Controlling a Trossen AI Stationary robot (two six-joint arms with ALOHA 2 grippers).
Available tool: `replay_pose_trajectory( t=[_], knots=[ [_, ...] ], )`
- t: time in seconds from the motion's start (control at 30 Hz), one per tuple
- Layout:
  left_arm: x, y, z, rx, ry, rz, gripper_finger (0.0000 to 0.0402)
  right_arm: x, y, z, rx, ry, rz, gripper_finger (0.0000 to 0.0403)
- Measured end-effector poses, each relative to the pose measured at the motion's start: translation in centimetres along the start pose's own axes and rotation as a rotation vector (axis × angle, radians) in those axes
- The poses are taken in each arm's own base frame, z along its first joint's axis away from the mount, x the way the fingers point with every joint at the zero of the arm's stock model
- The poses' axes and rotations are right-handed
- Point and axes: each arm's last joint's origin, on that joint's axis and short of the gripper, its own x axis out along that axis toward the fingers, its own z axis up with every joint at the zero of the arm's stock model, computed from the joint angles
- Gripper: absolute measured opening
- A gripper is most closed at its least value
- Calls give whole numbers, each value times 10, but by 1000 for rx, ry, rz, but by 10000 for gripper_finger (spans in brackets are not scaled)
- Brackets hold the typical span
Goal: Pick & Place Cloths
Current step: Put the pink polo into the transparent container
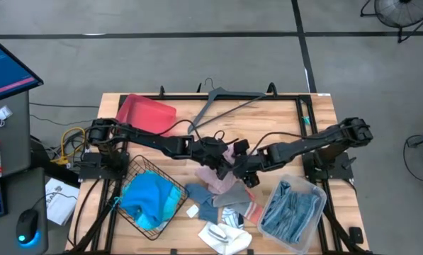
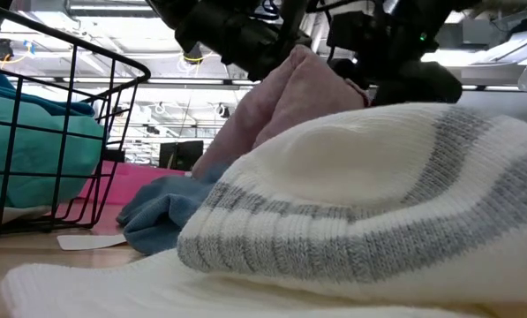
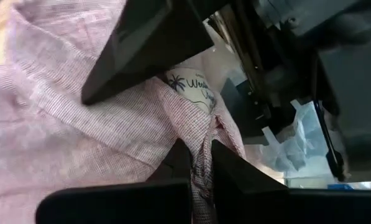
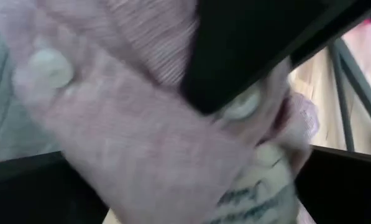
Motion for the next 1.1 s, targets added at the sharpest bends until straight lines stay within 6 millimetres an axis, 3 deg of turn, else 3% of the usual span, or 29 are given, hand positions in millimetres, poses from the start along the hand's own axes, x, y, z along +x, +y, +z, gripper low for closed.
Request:
replay_pose_trajectory(
  t=[0.13, 0.33, 0.5, 0.67, 0.87, 1.1],
  knots=[
    [0, 0, 0, 2, 1, -8, 6, -3, 3, 3, -9, -3, -9, 296],
    [-1, 1, 3, 4, -4, -18, 42, -6, 3, 1, -1, -37, 154, 49],
    [-6, -5, 6, 168, 25, -96, 100, -8, 1, 1, 56, -51, 188, 47],
    [-40, -24, 21, 254, -21, -173, 164, -32, -11, 5, 91, -130, 158, 47],
    [-111, -55, 47, 302, -188, -280, 206, -85, -35, 7, 166, -194, 95, 47],
    [-192, -77, 56, 323, -393, -338, 201, -170, -49, 12, 243, -332, 93, 47]
  ],
)
